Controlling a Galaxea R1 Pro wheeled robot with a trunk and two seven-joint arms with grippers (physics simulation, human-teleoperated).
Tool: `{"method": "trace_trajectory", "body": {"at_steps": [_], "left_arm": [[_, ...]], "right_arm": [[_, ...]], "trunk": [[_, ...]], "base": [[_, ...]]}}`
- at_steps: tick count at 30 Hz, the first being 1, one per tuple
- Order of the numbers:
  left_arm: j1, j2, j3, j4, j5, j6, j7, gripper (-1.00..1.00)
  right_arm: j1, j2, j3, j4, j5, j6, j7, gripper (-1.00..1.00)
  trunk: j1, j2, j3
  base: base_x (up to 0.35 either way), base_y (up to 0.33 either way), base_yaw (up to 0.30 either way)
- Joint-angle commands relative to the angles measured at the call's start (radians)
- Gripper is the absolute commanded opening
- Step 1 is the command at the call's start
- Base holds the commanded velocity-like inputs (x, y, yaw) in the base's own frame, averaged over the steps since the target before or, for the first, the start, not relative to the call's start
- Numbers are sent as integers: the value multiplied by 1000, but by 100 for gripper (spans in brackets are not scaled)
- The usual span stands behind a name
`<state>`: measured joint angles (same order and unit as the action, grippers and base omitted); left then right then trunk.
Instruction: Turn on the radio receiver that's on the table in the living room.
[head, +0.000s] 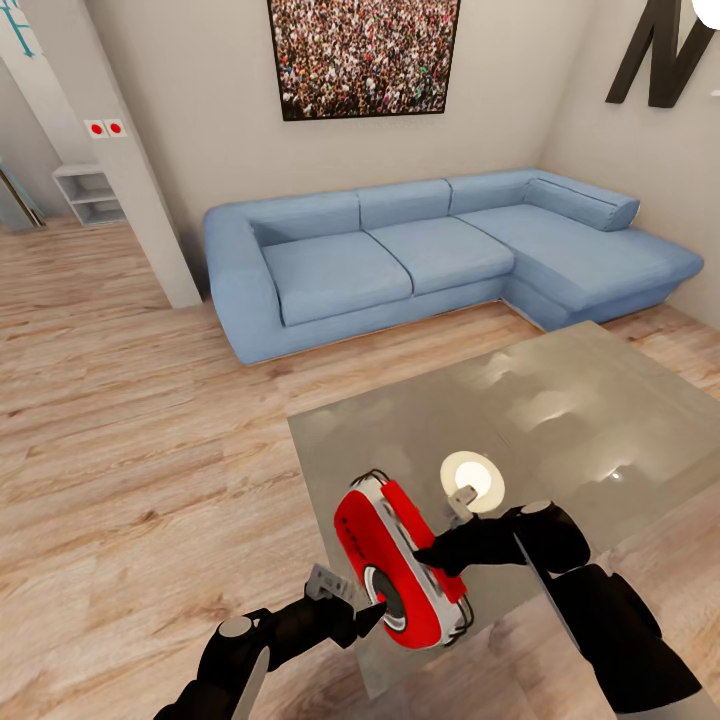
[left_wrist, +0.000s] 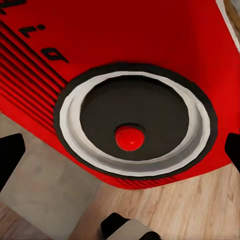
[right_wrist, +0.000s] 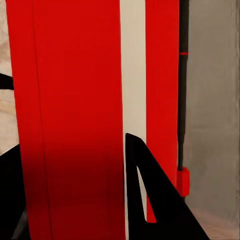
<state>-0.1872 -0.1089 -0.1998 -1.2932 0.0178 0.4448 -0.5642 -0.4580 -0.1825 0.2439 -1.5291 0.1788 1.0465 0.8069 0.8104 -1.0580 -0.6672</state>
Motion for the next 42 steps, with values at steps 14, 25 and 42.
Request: {"method": "trace_trajectory", "body": {"at_steps": [14,25,42], "left_arm": [[0,0,0,0,2,0,0,100],[0,0,1,0,1,0,0,-100],[0,-34,-7,76,-3,2,15,-100]], "right_arm": [[-1,-2,-2,0,-4,1,0,-100],[0,-2,-4,0,-4,1,0,-100],[-1,-1,1,1,-4,1,0,-100]], "trunk": [[0,0,0],[0,0,0],[0,0,0]], "base": [[0,0,0],[0,0,0],[0,0,0]]}}
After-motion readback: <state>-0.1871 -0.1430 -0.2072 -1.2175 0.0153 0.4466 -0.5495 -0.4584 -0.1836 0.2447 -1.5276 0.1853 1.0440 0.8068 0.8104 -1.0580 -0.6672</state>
